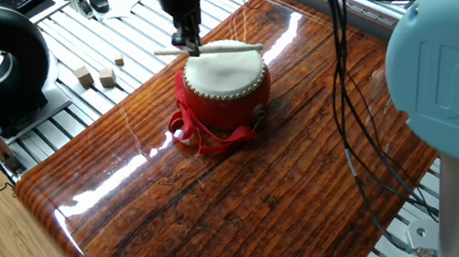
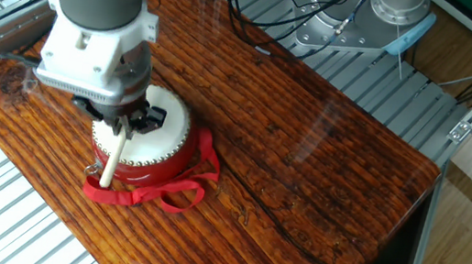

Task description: Play the drum

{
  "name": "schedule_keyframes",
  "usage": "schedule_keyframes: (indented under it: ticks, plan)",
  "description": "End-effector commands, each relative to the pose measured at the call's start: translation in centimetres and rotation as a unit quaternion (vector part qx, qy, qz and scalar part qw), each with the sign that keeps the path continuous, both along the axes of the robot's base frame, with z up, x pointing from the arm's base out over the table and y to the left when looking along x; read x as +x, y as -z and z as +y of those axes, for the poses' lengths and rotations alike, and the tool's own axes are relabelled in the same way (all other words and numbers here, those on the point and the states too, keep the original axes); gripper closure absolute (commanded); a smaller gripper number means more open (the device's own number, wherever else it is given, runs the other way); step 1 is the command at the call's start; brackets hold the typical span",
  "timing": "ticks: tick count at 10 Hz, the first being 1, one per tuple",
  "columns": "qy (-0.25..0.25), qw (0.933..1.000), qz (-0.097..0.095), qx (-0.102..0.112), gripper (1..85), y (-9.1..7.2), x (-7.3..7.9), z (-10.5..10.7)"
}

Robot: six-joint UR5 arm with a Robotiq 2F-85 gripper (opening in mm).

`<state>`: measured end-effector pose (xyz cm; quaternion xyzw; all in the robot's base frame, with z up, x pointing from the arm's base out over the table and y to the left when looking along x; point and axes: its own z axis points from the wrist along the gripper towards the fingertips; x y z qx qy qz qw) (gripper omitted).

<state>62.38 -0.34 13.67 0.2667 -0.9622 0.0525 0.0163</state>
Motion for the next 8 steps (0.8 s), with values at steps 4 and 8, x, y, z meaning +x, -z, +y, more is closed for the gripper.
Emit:
schedule_keyframes:
  ticks: [4,8]
  plan:
    - [-0.002,0.9998,-0.01,0.018,84.7,-0.1,-0.3,-0.1]
    - [0.001,0.9995,0.02,0.023,72.3,0.1,-1.8,0.1]
